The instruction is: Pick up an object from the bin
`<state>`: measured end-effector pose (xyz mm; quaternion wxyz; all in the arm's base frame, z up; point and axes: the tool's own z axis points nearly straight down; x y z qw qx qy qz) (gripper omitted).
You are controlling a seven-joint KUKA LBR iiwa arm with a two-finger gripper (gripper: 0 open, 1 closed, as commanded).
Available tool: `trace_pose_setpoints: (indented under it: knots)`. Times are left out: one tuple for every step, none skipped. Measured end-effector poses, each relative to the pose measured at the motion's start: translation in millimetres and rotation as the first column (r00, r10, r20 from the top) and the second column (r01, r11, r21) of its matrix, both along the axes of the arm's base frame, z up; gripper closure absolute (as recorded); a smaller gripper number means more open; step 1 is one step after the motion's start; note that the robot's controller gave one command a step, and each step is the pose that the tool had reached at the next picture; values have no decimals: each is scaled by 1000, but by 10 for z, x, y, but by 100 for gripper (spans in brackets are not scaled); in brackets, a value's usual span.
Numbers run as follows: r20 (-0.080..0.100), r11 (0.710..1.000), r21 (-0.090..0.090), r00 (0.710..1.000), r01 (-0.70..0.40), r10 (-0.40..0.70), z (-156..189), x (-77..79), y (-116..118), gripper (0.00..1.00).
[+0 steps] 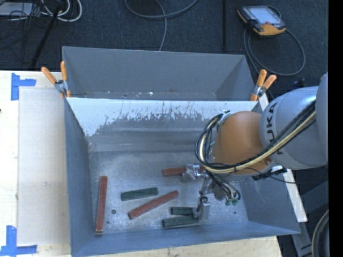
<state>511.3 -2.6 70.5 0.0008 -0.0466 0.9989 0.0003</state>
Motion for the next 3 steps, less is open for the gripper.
trace_pose_setpoints:
  knots:
    - [-1, 992, -3, 992, 125, -125, 16, -95, 171, 0]
    - [1, 990, 0, 990, -144, 144, 0, -21, 966, 100]
    - [1, 990, 0, 990, -144, 144, 0, -21, 966, 100]
